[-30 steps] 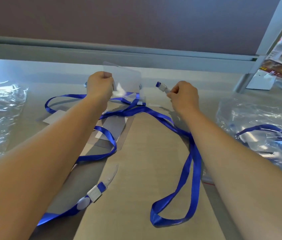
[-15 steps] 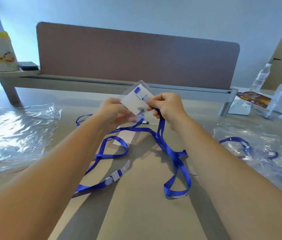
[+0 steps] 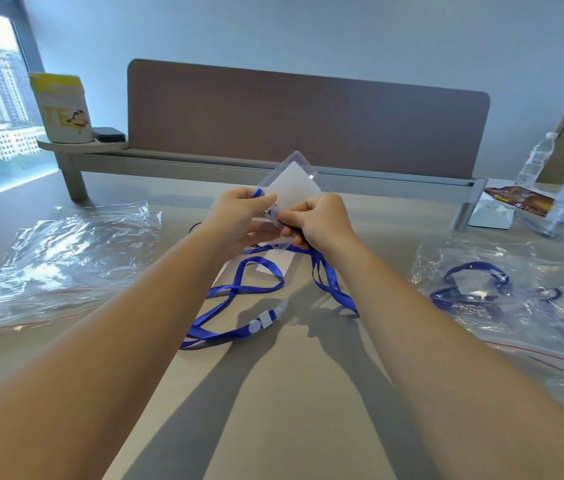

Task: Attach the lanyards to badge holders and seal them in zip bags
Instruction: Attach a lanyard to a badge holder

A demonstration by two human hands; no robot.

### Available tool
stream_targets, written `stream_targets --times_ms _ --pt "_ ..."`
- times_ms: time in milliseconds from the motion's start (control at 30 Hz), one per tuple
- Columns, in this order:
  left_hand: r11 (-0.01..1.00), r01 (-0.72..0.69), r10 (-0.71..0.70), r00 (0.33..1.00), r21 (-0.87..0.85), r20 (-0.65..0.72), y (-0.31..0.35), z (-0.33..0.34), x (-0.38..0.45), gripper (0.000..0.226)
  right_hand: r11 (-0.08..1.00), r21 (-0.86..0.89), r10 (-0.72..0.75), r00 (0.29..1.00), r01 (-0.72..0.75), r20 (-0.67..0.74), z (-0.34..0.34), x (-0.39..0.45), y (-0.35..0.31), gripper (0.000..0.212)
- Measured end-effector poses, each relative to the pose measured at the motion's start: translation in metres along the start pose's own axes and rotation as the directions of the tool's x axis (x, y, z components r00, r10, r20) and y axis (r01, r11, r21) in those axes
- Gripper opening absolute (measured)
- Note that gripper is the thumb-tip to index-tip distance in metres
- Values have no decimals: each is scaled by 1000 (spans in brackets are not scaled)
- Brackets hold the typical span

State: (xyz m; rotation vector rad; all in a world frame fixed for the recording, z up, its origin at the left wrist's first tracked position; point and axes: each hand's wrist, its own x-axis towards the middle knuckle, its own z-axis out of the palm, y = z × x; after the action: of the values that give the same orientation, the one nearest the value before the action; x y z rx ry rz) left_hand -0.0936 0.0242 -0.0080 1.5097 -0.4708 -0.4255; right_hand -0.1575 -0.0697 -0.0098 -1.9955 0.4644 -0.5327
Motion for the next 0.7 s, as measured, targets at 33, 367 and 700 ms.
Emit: stream_targets --times_ms 33,367,700 --pt "999 -30 31 999 29 -42 -1 0 0 6 1000 5 -6 1000 6 -11 2 -2 -1 23" --pt "975 -147 169 977 164 -132 1 -16 -1 20 998 21 -60 997 62 -58 18 -1 -11 29" --pt "986 -141 105 939 -87 -328 8 -37 6 10 993 92 -78 993 69 94 21 -2 -13 21"
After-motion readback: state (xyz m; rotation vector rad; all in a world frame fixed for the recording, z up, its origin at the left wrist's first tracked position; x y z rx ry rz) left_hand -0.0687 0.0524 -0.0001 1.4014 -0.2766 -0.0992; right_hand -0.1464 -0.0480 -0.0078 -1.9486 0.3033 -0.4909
